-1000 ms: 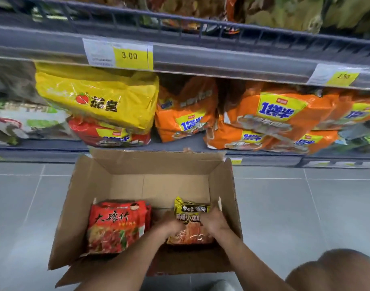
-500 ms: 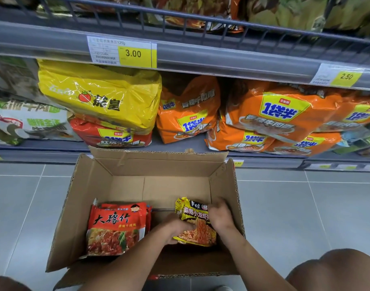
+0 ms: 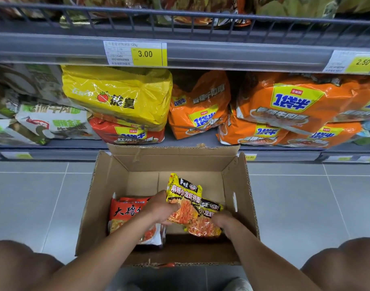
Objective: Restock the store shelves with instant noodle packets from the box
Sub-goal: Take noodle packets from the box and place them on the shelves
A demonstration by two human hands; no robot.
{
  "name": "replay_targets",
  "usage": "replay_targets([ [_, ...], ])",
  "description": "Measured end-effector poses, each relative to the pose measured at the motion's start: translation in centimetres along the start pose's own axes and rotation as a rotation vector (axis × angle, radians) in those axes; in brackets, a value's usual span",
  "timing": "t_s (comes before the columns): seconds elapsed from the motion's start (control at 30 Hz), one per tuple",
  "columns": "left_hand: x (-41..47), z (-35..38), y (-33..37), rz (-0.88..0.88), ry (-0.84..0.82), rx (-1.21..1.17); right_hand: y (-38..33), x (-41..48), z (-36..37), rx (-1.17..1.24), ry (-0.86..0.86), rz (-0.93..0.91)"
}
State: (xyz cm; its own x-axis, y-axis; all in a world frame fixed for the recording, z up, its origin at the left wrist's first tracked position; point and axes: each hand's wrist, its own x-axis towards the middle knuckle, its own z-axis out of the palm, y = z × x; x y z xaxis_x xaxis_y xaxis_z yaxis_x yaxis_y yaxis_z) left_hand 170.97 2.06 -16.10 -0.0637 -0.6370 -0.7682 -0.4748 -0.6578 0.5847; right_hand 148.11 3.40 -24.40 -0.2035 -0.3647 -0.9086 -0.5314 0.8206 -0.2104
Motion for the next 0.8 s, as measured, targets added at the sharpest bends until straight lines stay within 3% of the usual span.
replay_targets([
  [0.1,-1.0,-1.0,-0.1,0.019,-0.002,-0.087,0.4,-0.2,0.7,-0.093,-0.015,0.014],
  [0.2,-1.4,-1.9,-0.2,-0.012,-0.021,-0.202,0.3,-0.3,1.4,-0.277,0.072,-0.037],
  [0.27,-1.6,-2.4,-0.3,-0.039,-0.022,-0.251,0.5,-0.1,1.6,-0.265,0.161,-0.051],
  [0.43,-1.6,-2.8,-0.6,-0.056,-0.014,-0.275,-0.2,-1.2,1.1,-0.279,0.031,-0.041],
  [0.6,-1.6,-3.1,-0.9,-0.083,0.012,-0.254,-0.2,-1.4,0.6,0.001,-0.111,0.037],
  [0.7,-2.0,-3.6,-0.5,-0.083,0.042,-0.243,-0.5,-2.0,0.1,0.171,-0.066,0.051],
  [0.8,-3.0,-4.2,0.3,-0.091,0.09,-0.23,-0.9,-3.0,-0.1,0.185,0.043,-0.038],
])
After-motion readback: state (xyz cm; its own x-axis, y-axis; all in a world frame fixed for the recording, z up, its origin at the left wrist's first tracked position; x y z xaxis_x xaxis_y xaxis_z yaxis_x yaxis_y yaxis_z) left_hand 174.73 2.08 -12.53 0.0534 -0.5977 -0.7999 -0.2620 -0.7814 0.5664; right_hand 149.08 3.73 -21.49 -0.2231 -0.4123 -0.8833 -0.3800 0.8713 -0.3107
